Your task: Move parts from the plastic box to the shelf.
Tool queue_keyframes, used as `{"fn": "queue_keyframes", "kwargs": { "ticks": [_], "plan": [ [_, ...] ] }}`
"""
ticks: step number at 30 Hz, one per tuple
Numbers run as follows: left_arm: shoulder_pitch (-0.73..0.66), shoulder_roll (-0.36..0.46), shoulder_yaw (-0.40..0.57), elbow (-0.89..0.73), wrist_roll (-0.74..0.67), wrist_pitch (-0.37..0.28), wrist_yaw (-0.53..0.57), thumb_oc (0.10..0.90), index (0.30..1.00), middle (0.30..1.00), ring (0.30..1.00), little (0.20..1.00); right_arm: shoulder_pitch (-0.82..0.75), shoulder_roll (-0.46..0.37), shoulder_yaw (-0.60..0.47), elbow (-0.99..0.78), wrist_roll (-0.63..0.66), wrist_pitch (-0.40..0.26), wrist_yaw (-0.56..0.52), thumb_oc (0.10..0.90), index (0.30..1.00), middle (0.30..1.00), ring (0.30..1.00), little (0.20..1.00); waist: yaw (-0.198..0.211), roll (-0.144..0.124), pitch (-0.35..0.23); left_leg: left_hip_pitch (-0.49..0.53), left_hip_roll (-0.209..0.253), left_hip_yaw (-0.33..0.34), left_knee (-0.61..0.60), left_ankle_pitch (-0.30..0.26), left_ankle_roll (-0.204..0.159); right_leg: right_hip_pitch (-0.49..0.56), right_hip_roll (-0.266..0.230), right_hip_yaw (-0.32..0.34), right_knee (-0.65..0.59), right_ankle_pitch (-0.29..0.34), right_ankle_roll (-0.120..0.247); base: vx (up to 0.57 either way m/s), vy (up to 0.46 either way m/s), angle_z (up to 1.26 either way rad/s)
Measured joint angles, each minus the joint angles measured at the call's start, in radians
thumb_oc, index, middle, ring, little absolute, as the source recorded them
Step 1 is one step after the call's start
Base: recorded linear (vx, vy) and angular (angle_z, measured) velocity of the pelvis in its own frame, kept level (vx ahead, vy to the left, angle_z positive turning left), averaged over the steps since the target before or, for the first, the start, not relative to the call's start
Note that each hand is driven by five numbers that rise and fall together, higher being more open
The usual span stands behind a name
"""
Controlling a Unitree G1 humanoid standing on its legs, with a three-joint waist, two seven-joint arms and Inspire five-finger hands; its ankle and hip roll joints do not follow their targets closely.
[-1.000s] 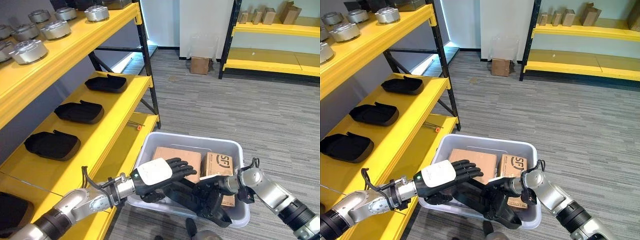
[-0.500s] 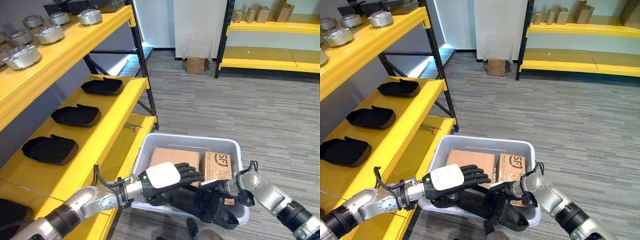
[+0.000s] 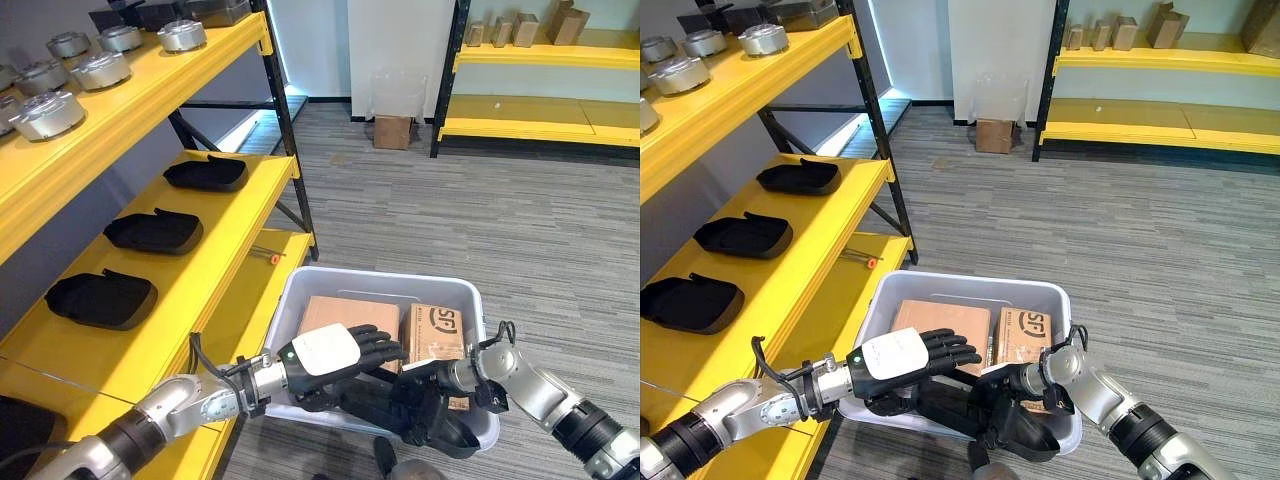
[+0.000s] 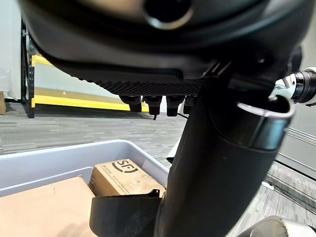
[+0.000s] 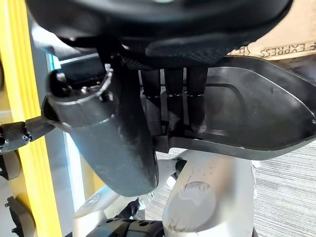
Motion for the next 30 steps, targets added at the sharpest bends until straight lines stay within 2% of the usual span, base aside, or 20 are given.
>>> {"fn": "queue_keyframes", "kwargs": {
  "ticks": [11, 12, 13, 14, 15, 20, 30],
  "plan": [
    [0.0, -0.001, -0.003, 0.004, 0.004, 0.0, 0.0, 0.9, 1.0, 1.0, 1.0, 1.0, -0.011, -0.002, 0.027, 0.001, 0.0, -0.009, -0.021, 0.4, 0.3, 0.3, 0.3, 0.3, 0.001, 0.0, 0.0, 0.0, 0.0, 0.0, 0.0, 0.0, 0.0, 0.0, 0.0, 0.0, 0.0, 0.0, 0.0, 0.0, 0.0, 0.0],
    [0.0, -0.002, -0.003, 0.004, 0.004, 0.001, 0.0, 0.808, 0.871, 0.871, 0.871, 0.871, -0.011, -0.002, 0.027, 0.001, 0.0, -0.009, -0.021, 0.4, 0.3, 0.3, 0.3, 0.3, 0.001, 0.0, 0.0, 0.0, 0.0, 0.0, 0.0, 0.0, 0.0, 0.001, 0.0, 0.0, 0.0, 0.0, 0.0, 0.0, 0.0, 0.0],
    [0.0, -0.003, -0.003, 0.004, 0.004, 0.001, 0.0, 0.6, 0.58, 0.58, 0.58, 0.58, -0.012, -0.002, 0.028, 0.001, 0.0, -0.009, -0.022, 0.4, 0.3, 0.3, 0.3, 0.3, 0.001, 0.0, 0.0, 0.0, 0.0, 0.0, 0.0, 0.0, 0.0, 0.001, 0.0, 0.0, 0.0, 0.001, 0.0, 0.0, 0.0, 0.0],
    [0.0, -0.005, -0.003, 0.005, 0.004, 0.003, -0.002, 0.439, 0.355, 0.355, 0.355, 0.355, -0.012, -0.003, 0.028, 0.001, 0.0, -0.009, -0.025, 0.4, 0.3, 0.3, 0.3, 0.3, 0.001, 0.0, 0.0, 0.0, 0.0, 0.0, 0.0, 0.0, 0.0, 0.001, 0.0, 0.0, 0.0, 0.001, 0.0, 0.0, 0.0, 0.0],
    [0.0, -0.008, -0.007, 0.007, 0.004, 0.011, -0.004, 0.4, 0.3, 0.3, 0.3, 0.3, -0.012, -0.005, 0.029, 0.001, 0.0, -0.009, -0.03, 0.4, 0.3, 0.3, 0.3, 0.3, 0.001, 0.0, 0.0, 0.0, -0.001, 0.0, 0.0, 0.0, 0.0, 0.001, 0.0, 0.0, 0.0, 0.001, 0.001, 0.0, 0.0, 0.0],
    [-0.005, -0.027, -0.042, 0.02, 0.004, 0.037, -0.01, 0.4, 0.3, 0.3, 0.3, 0.3, -0.022, -0.01, 0.061, 0.003, 0.0, -0.01, -0.043, 0.4, 0.3, 0.3, 0.3, 0.3, 0.0, -0.001, -0.001, 0.001, 0.0, 0.001, 0.0, 0.0, 0.0, 0.001, 0.0, 0.001, 0.0, 0.001, 0.001, 0.0, 0.0, 0.0],
    [0.001, -0.058, -0.042, 0.057, 0.003, 0.087, -0.004, 0.4, 0.3, 0.3, 0.3, 0.3, -0.023, -0.009, 0.066, 0.009, 0.0, -0.01, -0.078, 0.4, 0.3, 0.3, 0.3, 0.3, 0.001, -0.009, -0.006, 0.003, 0.0, 0.003, 0.0, 0.0, 0.0, 0.001, 0.0, 0.004, 0.0, 0.002, 0.002, 0.0, 0.0, 0.0]
  ]
}}
